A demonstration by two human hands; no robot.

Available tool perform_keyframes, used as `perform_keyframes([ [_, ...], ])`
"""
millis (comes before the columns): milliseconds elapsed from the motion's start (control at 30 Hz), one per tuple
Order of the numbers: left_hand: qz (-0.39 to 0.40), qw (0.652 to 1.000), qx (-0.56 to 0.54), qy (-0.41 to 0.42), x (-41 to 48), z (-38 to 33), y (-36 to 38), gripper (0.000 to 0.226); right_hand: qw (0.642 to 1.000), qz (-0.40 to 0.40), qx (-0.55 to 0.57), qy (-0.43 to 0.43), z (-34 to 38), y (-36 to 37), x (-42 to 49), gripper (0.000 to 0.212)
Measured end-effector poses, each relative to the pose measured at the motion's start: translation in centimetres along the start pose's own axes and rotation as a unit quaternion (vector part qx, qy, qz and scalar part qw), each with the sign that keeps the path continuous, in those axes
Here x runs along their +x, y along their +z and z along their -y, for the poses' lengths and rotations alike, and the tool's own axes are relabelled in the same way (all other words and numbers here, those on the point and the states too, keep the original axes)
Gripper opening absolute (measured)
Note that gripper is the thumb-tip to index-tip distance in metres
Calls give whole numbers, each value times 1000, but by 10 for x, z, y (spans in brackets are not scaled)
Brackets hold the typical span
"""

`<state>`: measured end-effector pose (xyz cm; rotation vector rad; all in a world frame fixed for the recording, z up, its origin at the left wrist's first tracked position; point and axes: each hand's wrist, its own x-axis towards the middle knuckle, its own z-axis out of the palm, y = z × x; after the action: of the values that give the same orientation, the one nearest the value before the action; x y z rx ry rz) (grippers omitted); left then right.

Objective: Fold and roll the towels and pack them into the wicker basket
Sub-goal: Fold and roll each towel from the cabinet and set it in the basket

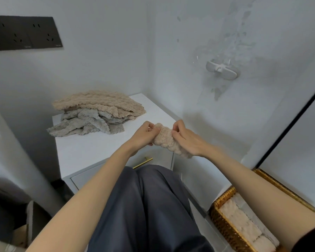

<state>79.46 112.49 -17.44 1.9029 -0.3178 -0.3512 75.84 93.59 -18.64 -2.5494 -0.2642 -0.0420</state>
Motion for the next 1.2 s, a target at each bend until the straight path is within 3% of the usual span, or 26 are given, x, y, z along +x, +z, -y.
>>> perform_keyframes([
  [400, 71, 997, -19, 33, -23, -1, 75, 12, 996, -30, 80, 42, -34, -4, -97, 12],
  [933, 195, 978, 56, 53, -22, 25, 241, 29, 955, -123, 146, 227, -140, 12, -234, 23],
  [1067, 222, 971, 82, 37, -17, 43, 262, 29, 925, -181, 170, 287, -181, 35, -260, 21],
  [1200, 235, 967, 100, 1, -8, 68, 275, 23, 855, -256, 219, 393, -224, 69, -272, 19],
])
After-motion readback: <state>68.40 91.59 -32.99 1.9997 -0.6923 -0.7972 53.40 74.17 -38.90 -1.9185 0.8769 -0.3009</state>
